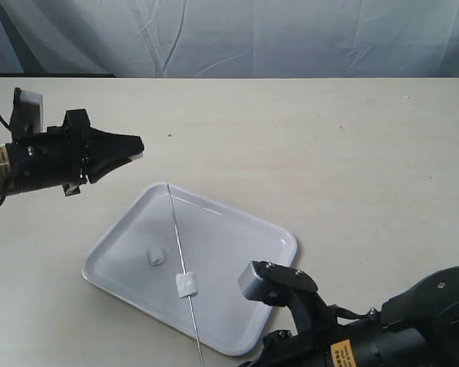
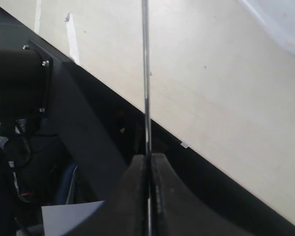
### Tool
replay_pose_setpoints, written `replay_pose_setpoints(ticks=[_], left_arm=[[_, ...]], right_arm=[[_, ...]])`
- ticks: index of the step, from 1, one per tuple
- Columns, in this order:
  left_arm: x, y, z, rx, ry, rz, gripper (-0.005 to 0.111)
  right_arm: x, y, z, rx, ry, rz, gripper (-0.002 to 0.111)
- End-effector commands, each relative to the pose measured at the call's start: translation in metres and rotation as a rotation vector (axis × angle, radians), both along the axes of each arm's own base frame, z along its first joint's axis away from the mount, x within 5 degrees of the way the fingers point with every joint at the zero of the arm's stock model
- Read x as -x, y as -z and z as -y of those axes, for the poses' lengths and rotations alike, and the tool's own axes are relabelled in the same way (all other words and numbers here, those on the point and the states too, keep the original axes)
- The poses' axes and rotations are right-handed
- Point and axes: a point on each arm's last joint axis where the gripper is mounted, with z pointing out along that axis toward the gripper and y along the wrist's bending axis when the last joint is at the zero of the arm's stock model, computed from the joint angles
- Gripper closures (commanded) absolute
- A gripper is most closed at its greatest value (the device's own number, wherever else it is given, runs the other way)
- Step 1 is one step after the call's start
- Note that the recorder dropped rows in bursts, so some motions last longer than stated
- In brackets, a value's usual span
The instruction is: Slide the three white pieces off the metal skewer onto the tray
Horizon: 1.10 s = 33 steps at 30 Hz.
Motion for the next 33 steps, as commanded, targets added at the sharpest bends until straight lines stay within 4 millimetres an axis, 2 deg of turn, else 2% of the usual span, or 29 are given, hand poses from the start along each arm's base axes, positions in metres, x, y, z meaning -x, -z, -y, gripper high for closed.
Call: replay_pose_setpoints(ticks=[1,3,5,12,14,18,21,28,33], left_arm=[[0.009,0.017,-0.006,-0.222,0.084,-0.065,0.099],[0.015,0.030,-0.008,-0.371,0.125,-0.145,0.099],[0.017,0.037,-0.008,-0.435,0.126,-0.211,0.099],[0.024,0.035,0.017,-0.437,0.224,-0.164,0.097],[0.026,0.036,0.023,-0.448,0.245,-0.159,0.091],[0.027,0.037,0.029,-0.463,0.262,-0.148,0.069],[0.026,0.034,0.031,-0.427,0.242,-0.152,0.063],[0.032,0.020,0.042,-0.265,0.378,-0.107,0.063],[0.040,0.020,0.043,-0.258,0.463,-0.136,0.063]], right_arm=[[0.001,0.000,0.001,-0.002,-0.005,0.001,0.109],[0.001,0.000,0.001,-0.002,-0.005,0.001,0.109],[0.001,0.000,0.001,-0.002,-0.005,0.001,0.109],[0.001,0.000,0.001,-0.002,-0.005,0.001,0.109],[0.001,0.000,0.001,-0.002,-0.005,0.001,0.109],[0.001,0.000,0.001,-0.002,-0.005,0.001,0.109],[0.001,0.000,0.001,-0.006,-0.008,-0.002,0.109],[-0.001,0.001,0.001,0.009,0.006,0.008,0.109],[-0.004,0.002,0.003,0.026,0.037,0.018,0.109]])
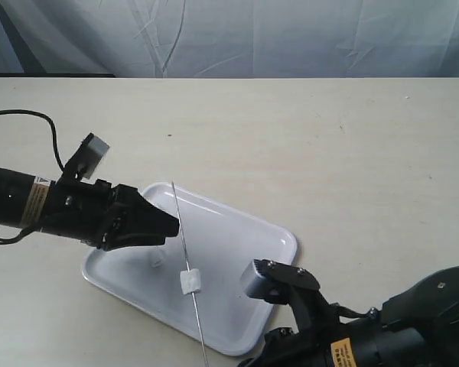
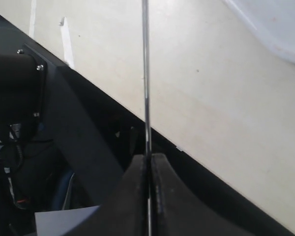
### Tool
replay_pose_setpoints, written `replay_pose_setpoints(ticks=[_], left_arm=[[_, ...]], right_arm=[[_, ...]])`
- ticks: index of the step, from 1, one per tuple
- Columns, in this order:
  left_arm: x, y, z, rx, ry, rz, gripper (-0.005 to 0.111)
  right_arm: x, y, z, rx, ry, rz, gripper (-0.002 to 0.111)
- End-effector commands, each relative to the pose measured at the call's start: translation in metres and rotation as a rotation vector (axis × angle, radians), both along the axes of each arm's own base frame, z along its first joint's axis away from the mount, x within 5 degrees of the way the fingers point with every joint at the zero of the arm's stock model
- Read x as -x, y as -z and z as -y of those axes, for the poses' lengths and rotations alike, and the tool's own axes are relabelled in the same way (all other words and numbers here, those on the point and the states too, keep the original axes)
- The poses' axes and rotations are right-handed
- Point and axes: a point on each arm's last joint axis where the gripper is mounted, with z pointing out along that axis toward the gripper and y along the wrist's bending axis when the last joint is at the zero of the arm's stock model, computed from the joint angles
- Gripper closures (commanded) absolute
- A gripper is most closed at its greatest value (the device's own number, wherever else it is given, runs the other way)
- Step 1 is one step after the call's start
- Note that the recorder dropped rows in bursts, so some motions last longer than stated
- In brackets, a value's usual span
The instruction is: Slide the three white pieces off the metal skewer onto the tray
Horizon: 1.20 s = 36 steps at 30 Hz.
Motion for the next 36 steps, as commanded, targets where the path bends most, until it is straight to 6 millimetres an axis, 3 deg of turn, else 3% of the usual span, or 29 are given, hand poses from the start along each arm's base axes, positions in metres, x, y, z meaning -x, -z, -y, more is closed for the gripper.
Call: replay_pose_setpoints(ticks=[1,4,7,12,20,36], left_arm=[[0.006,-0.001,0.002,-0.018,0.072,-0.014,0.063],[0.014,0.002,0.002,-0.014,0.089,-0.056,0.066],[0.033,-0.003,0.006,0.145,0.132,-0.045,0.067],[0.046,0.002,0.005,0.176,0.085,-0.029,0.067],[0.041,0.001,0.005,0.198,0.019,-0.024,0.067],[0.044,-0.009,0.014,0.218,0.028,0.006,0.067]], right_arm=[[-0.002,0.001,0.002,0.008,0.026,0.011,0.109],[-0.003,0.000,0.001,0.008,0.027,0.013,0.109],[-0.003,0.001,0.002,0.013,0.029,0.017,0.109],[-0.004,0.000,0.001,0.012,0.033,0.020,0.109],[-0.010,-0.012,-0.011,-0.039,0.023,0.043,0.109],[-0.011,-0.011,-0.010,-0.026,0.025,0.057,0.109]])
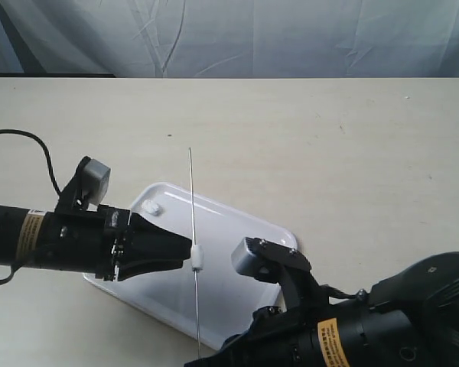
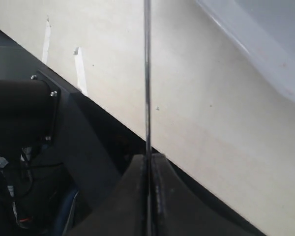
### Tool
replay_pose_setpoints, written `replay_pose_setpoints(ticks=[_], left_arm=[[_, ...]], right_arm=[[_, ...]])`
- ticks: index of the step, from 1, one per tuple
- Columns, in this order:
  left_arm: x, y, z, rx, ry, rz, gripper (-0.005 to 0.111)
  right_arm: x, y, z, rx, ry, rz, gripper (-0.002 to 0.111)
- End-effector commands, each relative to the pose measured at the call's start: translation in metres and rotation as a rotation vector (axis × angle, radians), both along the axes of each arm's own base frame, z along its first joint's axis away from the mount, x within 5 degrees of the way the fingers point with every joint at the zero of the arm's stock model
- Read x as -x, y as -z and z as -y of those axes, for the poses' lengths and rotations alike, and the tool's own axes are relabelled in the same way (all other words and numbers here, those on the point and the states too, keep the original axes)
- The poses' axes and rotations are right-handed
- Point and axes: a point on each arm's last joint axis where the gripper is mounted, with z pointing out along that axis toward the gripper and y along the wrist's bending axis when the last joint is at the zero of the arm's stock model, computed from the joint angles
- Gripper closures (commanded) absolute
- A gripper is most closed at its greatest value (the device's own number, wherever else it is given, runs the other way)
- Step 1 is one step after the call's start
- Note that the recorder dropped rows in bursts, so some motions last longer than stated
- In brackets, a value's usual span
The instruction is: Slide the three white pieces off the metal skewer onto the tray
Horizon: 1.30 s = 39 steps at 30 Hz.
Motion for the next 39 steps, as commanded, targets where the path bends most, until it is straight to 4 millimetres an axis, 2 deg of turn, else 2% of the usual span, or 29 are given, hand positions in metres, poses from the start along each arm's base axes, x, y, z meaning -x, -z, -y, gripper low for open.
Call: replay_pose_setpoints(ticks=[1,7,35,39], left_arm=[[0.003,-0.013,0.000,0.020,0.006,0.043,0.067],[0.004,-0.031,0.000,0.040,-0.011,0.110,0.067],[0.014,-0.027,0.002,0.000,0.097,0.089,0.067],[0.017,-0.027,0.006,0.000,0.121,0.089,0.072]], right_arm=[[-0.001,-0.001,0.000,-0.001,-0.014,0.022,0.109],[-0.001,-0.001,0.000,0.006,-0.019,0.029,0.109],[-0.001,-0.001,0.000,0.000,-0.021,0.024,0.109],[0.000,-0.002,0.000,-0.005,-0.024,0.021,0.109]])
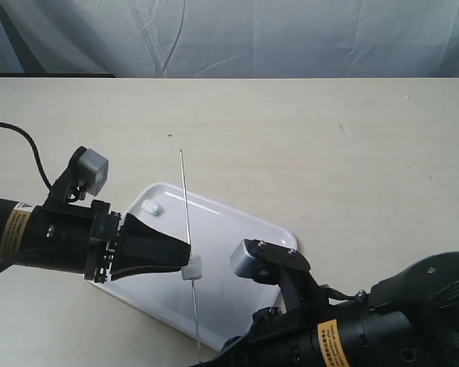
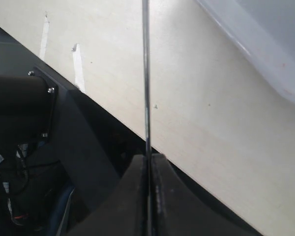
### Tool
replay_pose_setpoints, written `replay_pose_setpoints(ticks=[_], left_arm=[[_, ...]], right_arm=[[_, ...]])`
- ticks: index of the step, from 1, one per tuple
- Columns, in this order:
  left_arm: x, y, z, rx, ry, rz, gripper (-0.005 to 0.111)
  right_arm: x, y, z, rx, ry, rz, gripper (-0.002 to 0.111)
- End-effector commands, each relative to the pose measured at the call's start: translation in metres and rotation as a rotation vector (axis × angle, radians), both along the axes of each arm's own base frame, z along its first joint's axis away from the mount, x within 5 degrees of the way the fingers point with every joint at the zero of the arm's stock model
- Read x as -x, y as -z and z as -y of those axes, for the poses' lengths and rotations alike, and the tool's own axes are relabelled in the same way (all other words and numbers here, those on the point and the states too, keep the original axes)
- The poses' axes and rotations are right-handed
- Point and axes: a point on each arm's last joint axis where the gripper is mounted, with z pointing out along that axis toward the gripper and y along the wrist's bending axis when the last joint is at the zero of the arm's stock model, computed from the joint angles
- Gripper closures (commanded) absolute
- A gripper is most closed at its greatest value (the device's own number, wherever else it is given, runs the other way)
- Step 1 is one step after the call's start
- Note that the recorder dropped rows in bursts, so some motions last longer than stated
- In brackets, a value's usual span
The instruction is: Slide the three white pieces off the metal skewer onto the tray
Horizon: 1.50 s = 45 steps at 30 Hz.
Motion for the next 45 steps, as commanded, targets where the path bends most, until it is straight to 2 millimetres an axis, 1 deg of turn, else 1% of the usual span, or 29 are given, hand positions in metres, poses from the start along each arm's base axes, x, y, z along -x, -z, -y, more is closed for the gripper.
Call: replay_pose_setpoints(ticks=[1,2,6,16,29,40,43,45], left_arm=[[0.0057,-0.0019,0.0065,0.008,0.040,0.003,0.075],[0.0062,-0.0022,0.0082,0.011,0.043,0.007,0.076],[0.0066,-0.0031,0.0116,0.022,0.039,0.010,0.076],[0.0062,0.0000,0.0107,-0.014,0.033,0.001,0.077],[0.0060,-0.0001,0.0107,-0.013,0.029,0.000,0.092],[0.0048,-0.0005,0.0108,-0.009,0.015,-0.001,0.094],[0.0034,-0.0012,0.0110,-0.001,0.002,0.010,0.099],[0.0021,-0.0018,0.0112,0.006,-0.012,0.013,0.105]], right_arm=[[-0.0005,-0.0024,-0.0010,-0.014,-0.011,0.006,0.109],[-0.0003,-0.0026,-0.0012,-0.017,-0.011,0.003,0.109],[0.0000,-0.0033,-0.0018,-0.027,-0.006,-0.008,0.109],[0.0006,-0.0040,-0.0023,-0.037,-0.012,-0.011,0.109],[0.0003,-0.0038,-0.0022,-0.034,-0.015,-0.003,0.109],[0.0001,-0.0036,-0.0020,-0.032,-0.014,0.000,0.109],[0.0001,-0.0036,-0.0020,-0.032,-0.019,0.006,0.109],[0.0001,-0.0036,-0.0020,-0.032,-0.020,0.007,0.109]])
